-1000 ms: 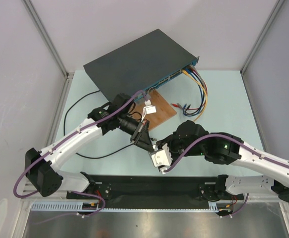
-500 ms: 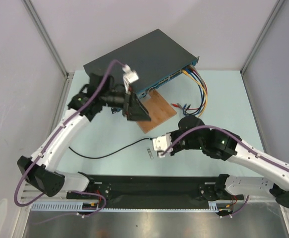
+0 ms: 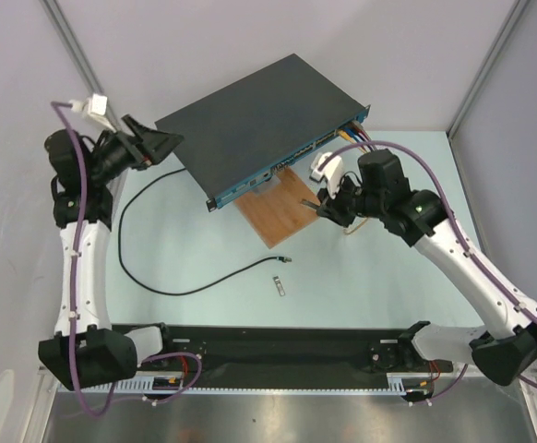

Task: Insert the plug into the switch port

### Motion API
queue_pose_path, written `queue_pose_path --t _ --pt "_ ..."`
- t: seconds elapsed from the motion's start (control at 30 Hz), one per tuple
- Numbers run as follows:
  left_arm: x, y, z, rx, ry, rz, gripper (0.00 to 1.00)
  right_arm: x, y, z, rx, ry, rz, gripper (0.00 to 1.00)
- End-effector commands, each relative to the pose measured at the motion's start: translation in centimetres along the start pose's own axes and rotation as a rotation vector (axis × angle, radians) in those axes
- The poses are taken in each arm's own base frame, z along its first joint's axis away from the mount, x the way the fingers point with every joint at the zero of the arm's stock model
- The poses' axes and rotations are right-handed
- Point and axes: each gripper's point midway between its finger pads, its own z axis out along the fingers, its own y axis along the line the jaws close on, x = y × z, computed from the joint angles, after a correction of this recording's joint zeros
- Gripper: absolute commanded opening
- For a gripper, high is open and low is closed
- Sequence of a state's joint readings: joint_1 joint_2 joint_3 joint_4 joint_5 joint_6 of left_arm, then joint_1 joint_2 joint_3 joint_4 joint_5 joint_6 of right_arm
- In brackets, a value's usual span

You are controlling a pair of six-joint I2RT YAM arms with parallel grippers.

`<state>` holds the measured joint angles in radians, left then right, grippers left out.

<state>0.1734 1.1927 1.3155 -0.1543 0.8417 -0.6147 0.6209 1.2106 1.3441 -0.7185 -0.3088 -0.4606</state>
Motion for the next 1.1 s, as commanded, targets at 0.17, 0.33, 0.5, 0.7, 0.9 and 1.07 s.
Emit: queue_pose_path --t 0.17,0.33,0.5,0.7,0.9,1.07 --pt "2.5 4.8 -2.3 -0.083 -0.093 -0.224 0.92 -1.7 -4.5 1.4 0.068 -0.023 0.283 0.0" --pt "4.8 6.2 -1.8 -0.05 -0.075 -0.372 0.95 -2.3 -6.9 2.0 0.144 -0.034 0.351 0.0" --pt "5.5 7.0 -0.7 -0.03 -0.058 -0.407 0.95 -3.2 -7.1 2.9 0.134 -0.055 0.385 0.0" --pt "6.2 6.6 0.5 -0.001 -0.034 -0.419 0.92 -4.2 -7.6 4.1 0.156 -0.07 0.399 0.0" --pt "8.0 6.7 2.1 -0.013 0.032 -0.457 0.85 -5.4 -8.0 4.6 0.163 -0.09 0.407 0.0" --pt "9.0 6.6 3.1 -0.025 0.062 -0.472 0.61 -6.0 -7.0 5.2 0.148 -0.09 0.394 0.0"
